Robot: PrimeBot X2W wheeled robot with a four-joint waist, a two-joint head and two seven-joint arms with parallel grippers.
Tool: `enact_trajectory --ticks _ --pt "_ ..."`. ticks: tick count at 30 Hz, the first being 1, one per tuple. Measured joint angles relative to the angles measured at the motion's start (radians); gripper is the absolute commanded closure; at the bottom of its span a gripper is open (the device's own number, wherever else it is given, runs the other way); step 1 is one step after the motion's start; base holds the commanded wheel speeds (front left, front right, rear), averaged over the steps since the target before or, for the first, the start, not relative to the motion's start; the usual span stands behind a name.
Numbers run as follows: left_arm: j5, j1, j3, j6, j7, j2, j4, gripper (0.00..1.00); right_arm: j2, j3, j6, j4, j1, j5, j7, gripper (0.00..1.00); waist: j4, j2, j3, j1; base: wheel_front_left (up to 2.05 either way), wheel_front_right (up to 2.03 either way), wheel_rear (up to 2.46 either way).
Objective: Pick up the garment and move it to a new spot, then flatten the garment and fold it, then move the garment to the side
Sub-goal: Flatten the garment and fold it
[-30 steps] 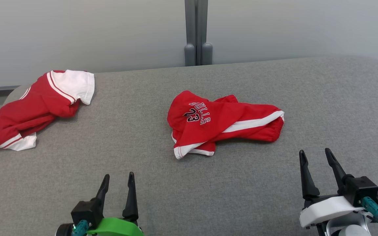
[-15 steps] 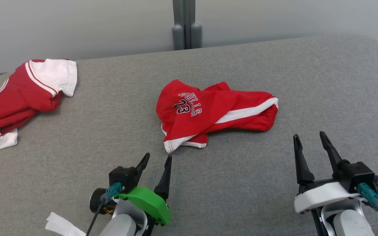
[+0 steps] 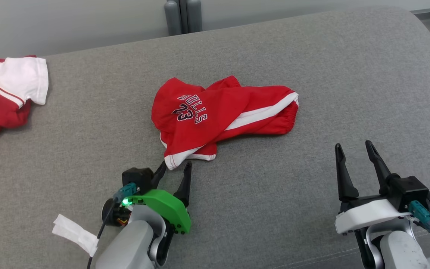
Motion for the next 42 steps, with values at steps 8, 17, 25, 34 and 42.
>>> enact_trajectory --ticks 8,17,25,34,42 --pt "0.018 -0.004 0.031 0.020 -0.004 0.000 -0.153 1.00 0.000 -0.014 0.000 0.000 -0.005 0.002 0.000 0.00 0.005 0.0000 0.004 0.0000 0.00 0.00 0.00" --pt "0.119 0.086 0.145 0.023 -0.004 0.000 -0.341 1.00 0.000 -0.033 0.000 0.000 0.002 0.006 0.000 0.00 0.040 0.0000 -0.012 0.0000 0.00 0.00 0.00" --pt "0.170 0.235 0.232 0.011 -0.004 0.028 -0.360 1.00 0.000 -0.036 0.000 0.007 0.022 0.006 0.000 0.00 0.073 0.0000 -0.033 0.0000 0.00 0.00 0.00" --pt "0.157 0.256 0.246 -0.018 -0.004 0.015 -0.144 1.00 0.000 -0.029 0.000 0.019 0.034 0.002 0.000 0.00 0.072 0.0000 -0.049 0.0000 0.00 0.00 0.00" --pt "0.207 0.250 0.316 -0.013 -0.004 0.004 -0.209 0.00 0.000 -0.036 0.000 0.025 0.051 -0.007 0.000 0.00 0.072 0.0000 -0.073 0.0000 0.00 0.00 0.00"
